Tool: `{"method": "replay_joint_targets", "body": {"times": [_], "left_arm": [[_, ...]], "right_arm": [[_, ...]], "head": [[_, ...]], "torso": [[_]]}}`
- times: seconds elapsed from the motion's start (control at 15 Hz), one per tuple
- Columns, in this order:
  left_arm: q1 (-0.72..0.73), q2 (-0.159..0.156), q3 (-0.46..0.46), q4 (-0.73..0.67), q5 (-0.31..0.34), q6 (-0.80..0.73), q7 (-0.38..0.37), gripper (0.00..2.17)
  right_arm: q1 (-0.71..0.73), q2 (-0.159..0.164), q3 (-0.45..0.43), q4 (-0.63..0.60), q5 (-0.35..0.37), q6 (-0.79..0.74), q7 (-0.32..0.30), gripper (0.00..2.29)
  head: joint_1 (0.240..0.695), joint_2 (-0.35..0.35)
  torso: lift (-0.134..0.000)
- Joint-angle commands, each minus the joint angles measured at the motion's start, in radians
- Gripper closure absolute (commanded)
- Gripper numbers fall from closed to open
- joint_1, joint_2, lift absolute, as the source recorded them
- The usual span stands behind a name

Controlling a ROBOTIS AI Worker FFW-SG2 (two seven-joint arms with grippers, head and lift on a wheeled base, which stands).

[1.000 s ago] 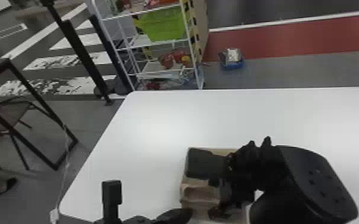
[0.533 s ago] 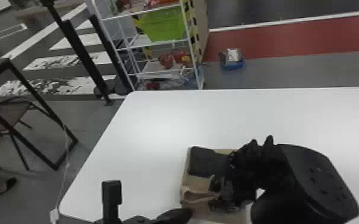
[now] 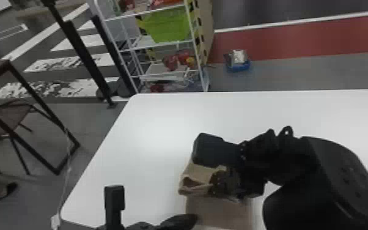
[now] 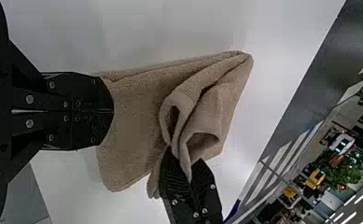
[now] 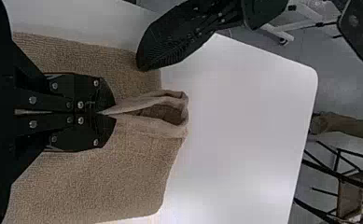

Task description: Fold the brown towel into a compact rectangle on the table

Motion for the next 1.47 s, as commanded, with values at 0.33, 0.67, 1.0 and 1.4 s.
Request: {"method": "replay_joint_targets", "body": {"times": [0.33,0.67,1.0,1.4], "left_arm": [[-0.003,-0.003,-0.034,-0.004,-0.025,0.003,0.014,1.79],[-0.012,-0.003,-0.056,-0.004,-0.049,0.006,0.023,1.79],[-0.018,-0.003,-0.059,-0.003,-0.049,0.003,0.032,1.79],[-0.019,-0.003,-0.077,-0.003,-0.055,0.003,0.034,1.79]], "right_arm": [[-0.007,-0.039,-0.023,-0.152,-0.077,0.12,0.003,1.3],[0.023,-0.051,0.015,-0.15,-0.072,0.129,0.003,1.3],[0.029,-0.085,0.033,-0.129,-0.071,0.132,0.003,1.3],[0.031,-0.083,0.059,-0.063,-0.071,0.129,0.003,1.3]], "head": [[0.695,0.35],[0.695,0.35],[0.695,0.35],[0.695,0.35]], "torso": [[-0.123],[-0.123],[-0.123],[-0.123]]}}
